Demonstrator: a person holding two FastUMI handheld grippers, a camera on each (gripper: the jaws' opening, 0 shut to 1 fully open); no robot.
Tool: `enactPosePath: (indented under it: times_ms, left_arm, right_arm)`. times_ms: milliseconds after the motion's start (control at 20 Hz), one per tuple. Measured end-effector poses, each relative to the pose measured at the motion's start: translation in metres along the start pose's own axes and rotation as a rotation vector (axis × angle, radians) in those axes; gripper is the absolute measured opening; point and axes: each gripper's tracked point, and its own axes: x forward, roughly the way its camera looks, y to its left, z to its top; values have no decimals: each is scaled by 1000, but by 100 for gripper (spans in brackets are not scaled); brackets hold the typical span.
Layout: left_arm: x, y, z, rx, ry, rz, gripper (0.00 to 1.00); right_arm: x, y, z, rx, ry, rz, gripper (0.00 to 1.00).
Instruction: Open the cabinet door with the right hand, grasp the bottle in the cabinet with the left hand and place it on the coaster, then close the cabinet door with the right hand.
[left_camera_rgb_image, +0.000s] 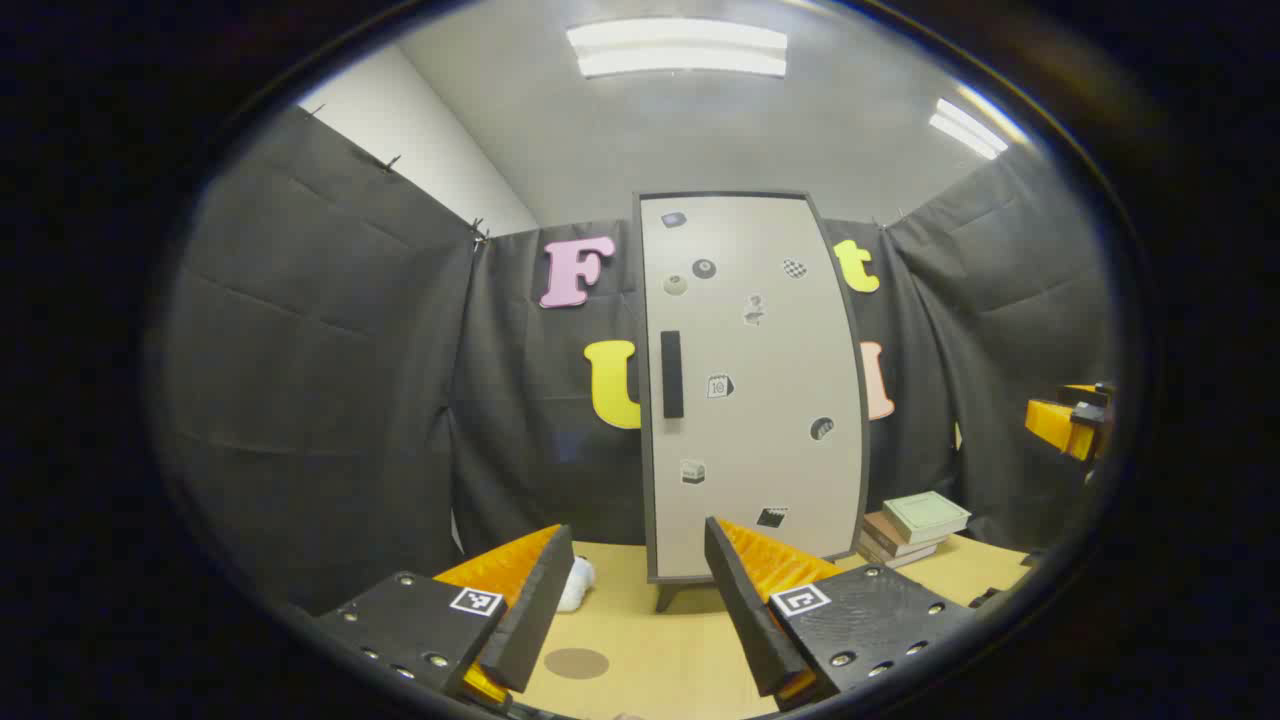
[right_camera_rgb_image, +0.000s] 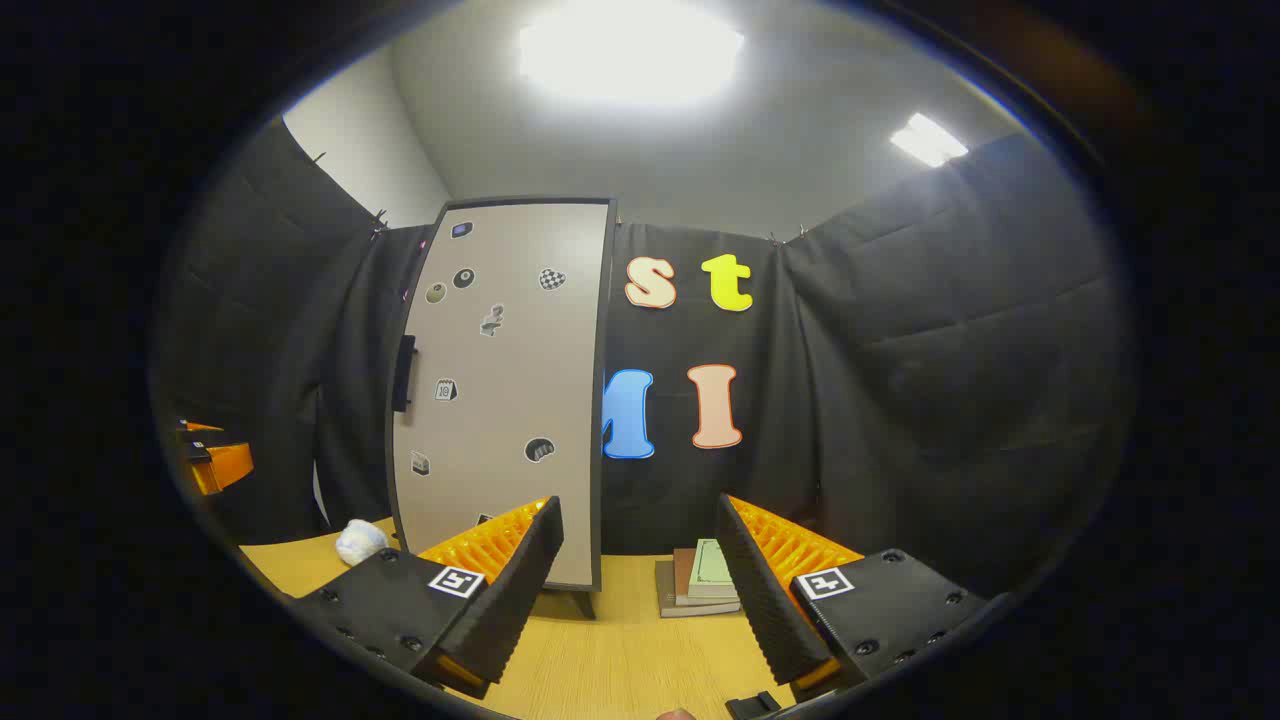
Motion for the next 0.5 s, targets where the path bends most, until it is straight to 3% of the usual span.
enactPosePath:
  times_ms: [500]
  left_arm:
    - [-1,0,-1,4,-6,11,81]
  right_arm:
    - [3,-11,-9,0,18,-21,97]
